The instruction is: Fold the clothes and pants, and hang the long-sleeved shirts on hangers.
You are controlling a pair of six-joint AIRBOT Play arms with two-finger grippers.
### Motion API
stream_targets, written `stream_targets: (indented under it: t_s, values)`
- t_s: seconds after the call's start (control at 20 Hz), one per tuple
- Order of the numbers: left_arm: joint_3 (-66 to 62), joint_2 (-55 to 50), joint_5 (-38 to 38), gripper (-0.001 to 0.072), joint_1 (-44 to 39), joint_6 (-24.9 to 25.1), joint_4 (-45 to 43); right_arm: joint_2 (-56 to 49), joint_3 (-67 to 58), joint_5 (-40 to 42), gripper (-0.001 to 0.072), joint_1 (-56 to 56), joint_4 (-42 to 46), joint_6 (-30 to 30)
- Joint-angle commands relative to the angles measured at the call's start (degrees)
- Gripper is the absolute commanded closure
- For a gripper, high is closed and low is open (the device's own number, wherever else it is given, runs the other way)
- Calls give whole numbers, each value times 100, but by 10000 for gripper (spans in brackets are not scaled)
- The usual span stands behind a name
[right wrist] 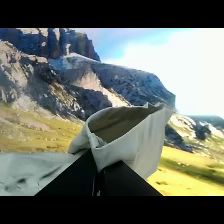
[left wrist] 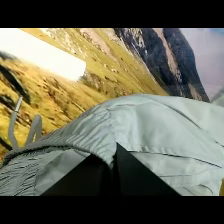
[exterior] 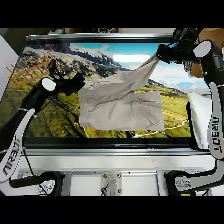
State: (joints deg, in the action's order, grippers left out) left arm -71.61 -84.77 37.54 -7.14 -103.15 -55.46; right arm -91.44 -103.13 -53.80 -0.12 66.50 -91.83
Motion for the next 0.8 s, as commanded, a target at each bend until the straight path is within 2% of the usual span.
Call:
stream_targets:
  t_s: [0.0, 0.15, 0.25, 0.4, 0.55, 0.75]
  values:
    - [-807, -544, 669, 690, 345, 485, 7, 372, 22, -785, 709, 33, 820, -74]
    - [-627, -210, 1123, 691, 461, 940, 0, 1071, 450, -1554, 709, 50, 1241, -37]
    - [-179, 125, 1178, 690, 461, 1071, -4, 1626, 1150, -1751, 709, 68, 1346, -44]
    - [577, 507, 1189, 691, 461, 1294, -2, 2544, 2656, -1847, 709, 151, 1346, -404]
    - [1268, 634, 1189, 690, 461, 1346, 0, 3303, 4284, -1714, 708, 295, 1381, -428]
    - [1956, 632, 1091, 691, 341, 1661, 7, 3672, 6135, -835, 707, 345, 1360, -662]
